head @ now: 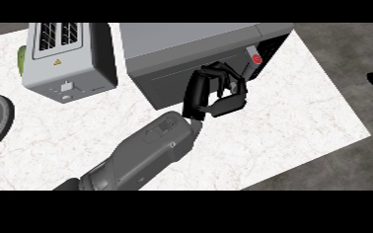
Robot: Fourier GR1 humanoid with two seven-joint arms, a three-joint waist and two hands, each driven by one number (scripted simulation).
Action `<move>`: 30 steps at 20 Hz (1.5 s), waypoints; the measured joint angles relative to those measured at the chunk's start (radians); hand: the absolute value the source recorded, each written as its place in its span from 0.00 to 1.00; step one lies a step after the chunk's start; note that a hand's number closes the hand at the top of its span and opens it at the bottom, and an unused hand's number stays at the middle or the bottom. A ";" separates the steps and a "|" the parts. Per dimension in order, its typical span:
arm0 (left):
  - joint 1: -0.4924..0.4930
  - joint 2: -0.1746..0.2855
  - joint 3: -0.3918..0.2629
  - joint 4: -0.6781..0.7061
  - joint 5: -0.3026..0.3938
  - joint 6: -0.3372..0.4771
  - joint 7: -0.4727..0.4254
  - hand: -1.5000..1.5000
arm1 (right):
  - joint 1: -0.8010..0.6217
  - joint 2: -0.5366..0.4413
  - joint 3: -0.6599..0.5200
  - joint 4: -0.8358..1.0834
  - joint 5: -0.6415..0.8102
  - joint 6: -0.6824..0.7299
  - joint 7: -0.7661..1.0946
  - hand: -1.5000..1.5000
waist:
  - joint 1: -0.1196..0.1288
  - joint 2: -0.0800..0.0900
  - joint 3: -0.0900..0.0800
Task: Pick up the milk, place it into the microwave and close the microwave
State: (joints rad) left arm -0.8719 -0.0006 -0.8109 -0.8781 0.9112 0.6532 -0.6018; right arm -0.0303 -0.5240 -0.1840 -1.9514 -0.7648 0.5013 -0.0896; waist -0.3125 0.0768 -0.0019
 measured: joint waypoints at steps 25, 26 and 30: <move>-0.022 0.000 -0.039 0.032 0.088 -0.020 -0.109 1.00 | -0.054 -0.078 -0.017 0.002 -0.149 0.039 0.066 0.00 | 0.002 0.005 0.003; -0.022 0.000 -0.039 0.033 0.092 -0.021 -0.112 1.00 | -0.054 -0.082 -0.015 0.002 -0.155 0.041 0.070 0.00 | 0.002 0.005 0.003; -0.025 0.000 -0.043 0.036 0.107 -0.022 -0.121 1.00 | -0.058 -0.097 -0.016 0.008 -0.176 0.050 0.082 0.00 | 0.001 0.005 0.003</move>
State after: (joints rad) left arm -0.8968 -0.0005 -0.8543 -0.8419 1.0178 0.6316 -0.7231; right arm -0.0883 -0.6212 -0.2001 -1.9436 -0.9408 0.5509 -0.0072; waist -0.3111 0.0814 0.0014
